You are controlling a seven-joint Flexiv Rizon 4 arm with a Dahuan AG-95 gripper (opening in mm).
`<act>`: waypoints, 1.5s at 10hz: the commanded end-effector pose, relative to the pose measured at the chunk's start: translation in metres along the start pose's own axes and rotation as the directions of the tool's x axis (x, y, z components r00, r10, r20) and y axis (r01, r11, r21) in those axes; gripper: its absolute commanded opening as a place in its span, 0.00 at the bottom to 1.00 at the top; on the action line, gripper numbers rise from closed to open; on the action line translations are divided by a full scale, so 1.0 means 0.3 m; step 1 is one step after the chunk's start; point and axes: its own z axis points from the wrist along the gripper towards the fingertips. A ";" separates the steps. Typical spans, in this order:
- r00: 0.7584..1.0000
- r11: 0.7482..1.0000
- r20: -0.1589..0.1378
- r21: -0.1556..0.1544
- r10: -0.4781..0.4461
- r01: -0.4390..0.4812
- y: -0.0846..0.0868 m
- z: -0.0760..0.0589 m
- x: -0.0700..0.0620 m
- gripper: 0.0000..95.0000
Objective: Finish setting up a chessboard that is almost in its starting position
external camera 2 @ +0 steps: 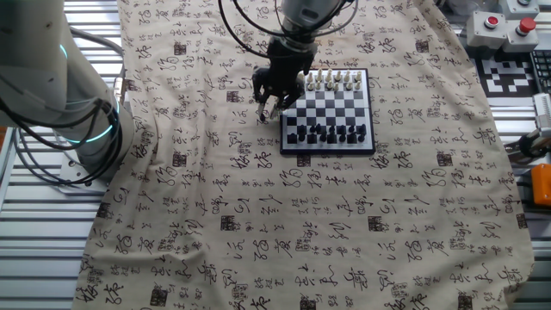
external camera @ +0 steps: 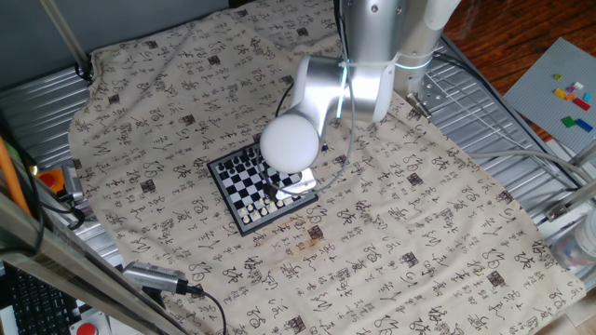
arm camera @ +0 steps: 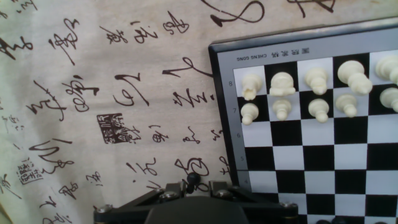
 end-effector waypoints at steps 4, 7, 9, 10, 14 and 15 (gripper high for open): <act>1.000 1.000 0.000 -0.005 -0.015 0.015 0.005 -0.002 -0.016 0.20; 0.999 0.999 -0.002 -0.010 -0.042 0.042 0.007 -0.005 -0.018 0.20; 0.998 0.998 -0.004 -0.013 -0.058 0.058 0.012 -0.009 -0.027 0.20; 0.998 0.998 -0.005 -0.013 -0.059 0.059 0.014 -0.010 -0.031 0.20; 0.997 0.997 -0.012 -0.012 -0.073 0.073 0.011 -0.013 -0.018 0.20; 0.997 0.997 -0.013 -0.012 -0.076 0.075 0.011 -0.013 -0.018 0.20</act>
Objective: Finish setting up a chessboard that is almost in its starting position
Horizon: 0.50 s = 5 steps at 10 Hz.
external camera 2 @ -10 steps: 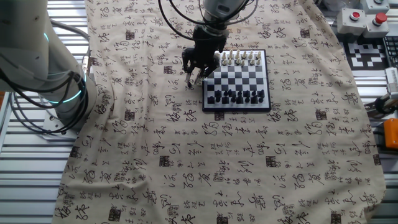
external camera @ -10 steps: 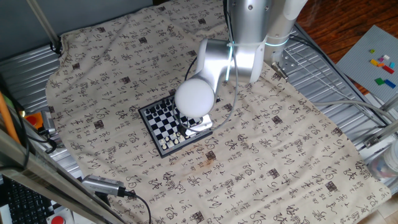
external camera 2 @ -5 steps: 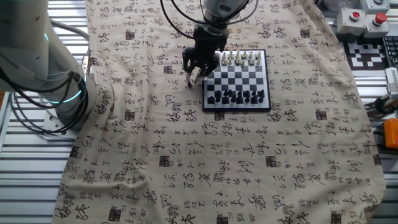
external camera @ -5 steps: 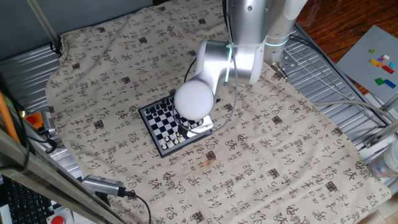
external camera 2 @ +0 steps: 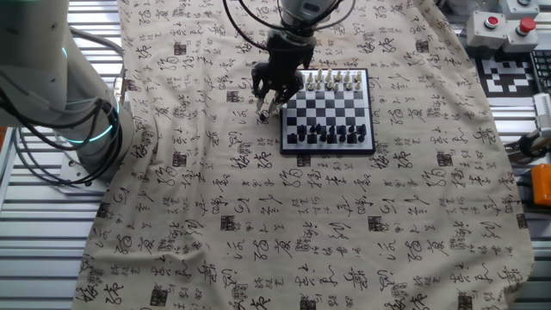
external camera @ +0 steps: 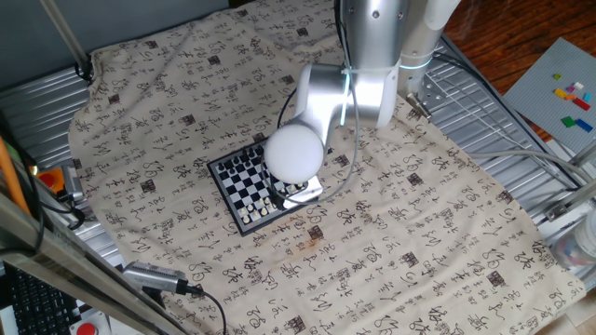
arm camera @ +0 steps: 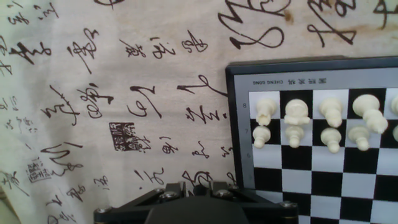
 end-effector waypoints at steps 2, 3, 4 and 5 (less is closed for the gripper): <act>1.000 1.000 -0.003 0.002 -0.005 0.005 0.003 0.000 0.000 0.20; 1.000 1.000 -0.003 0.002 0.000 0.000 0.003 0.000 0.000 0.20; 1.000 1.000 -0.003 0.002 -0.003 0.003 0.003 0.000 0.000 0.20; 1.000 1.000 -0.002 0.002 -0.009 0.009 0.003 0.000 0.000 0.20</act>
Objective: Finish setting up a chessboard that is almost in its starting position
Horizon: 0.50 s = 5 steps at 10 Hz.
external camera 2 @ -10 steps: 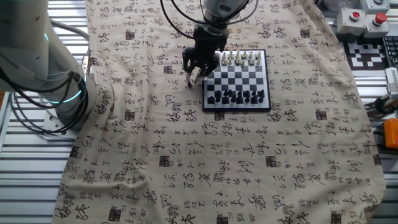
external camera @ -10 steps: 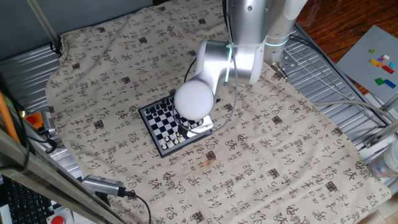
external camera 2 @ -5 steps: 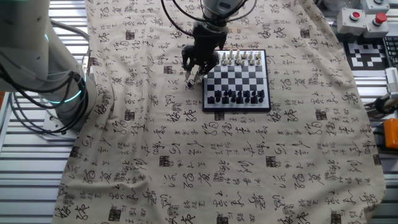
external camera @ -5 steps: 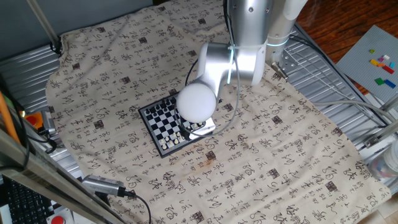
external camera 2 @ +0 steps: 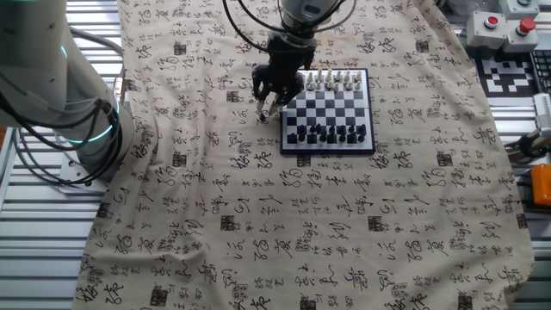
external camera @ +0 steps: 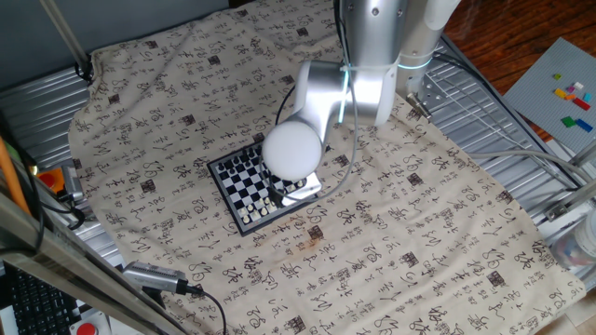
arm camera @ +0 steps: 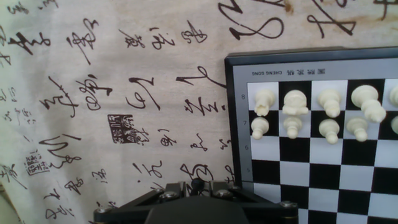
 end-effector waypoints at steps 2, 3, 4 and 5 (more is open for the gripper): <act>1.000 1.000 0.004 0.001 0.008 -0.008 0.002 -0.001 0.001 0.20; 1.000 1.000 0.005 0.001 0.006 -0.006 0.002 -0.001 0.001 0.20; 1.000 1.000 0.005 0.000 0.002 -0.002 0.002 -0.001 0.001 0.20; 1.000 1.000 0.006 0.000 -0.003 0.003 0.002 -0.001 0.001 0.20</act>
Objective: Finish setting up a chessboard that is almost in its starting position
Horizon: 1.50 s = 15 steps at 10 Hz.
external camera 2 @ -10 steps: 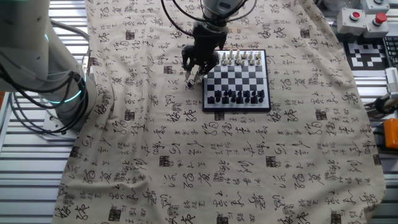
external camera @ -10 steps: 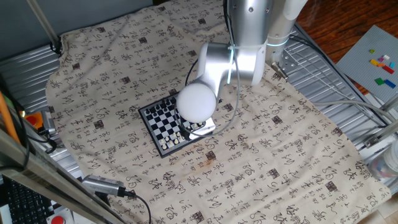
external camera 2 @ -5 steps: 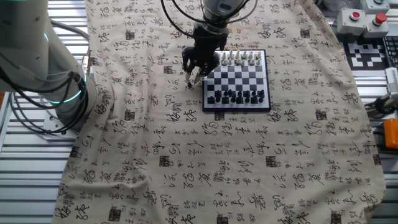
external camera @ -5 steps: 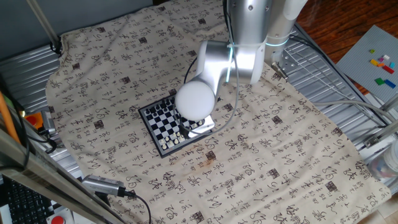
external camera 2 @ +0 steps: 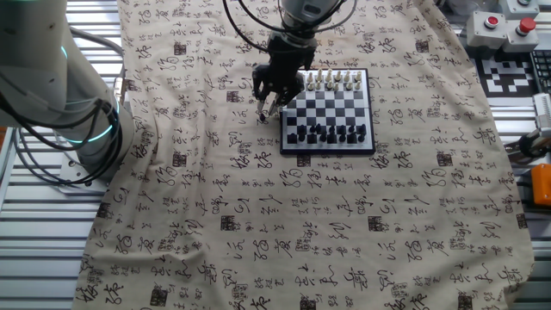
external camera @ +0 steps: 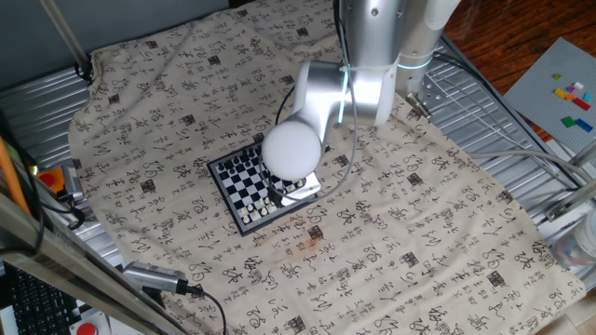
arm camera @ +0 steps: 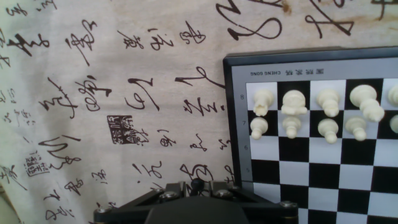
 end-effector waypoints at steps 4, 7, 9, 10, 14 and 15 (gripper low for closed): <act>1.000 1.000 -0.004 -0.002 0.009 -0.009 -0.001 -0.001 -0.001 0.20; 1.000 1.000 -0.011 -0.001 -0.003 0.003 0.000 -0.001 -0.003 0.20; 1.000 1.000 -0.020 0.002 -0.007 0.007 -0.002 0.001 0.001 0.20; 1.000 1.000 -0.023 0.004 -0.009 0.009 -0.003 0.002 0.003 0.20; 1.000 1.000 -0.027 0.007 -0.010 0.010 -0.007 0.011 0.003 0.20; 1.000 1.000 -0.028 0.008 -0.010 0.011 -0.009 0.014 0.005 0.20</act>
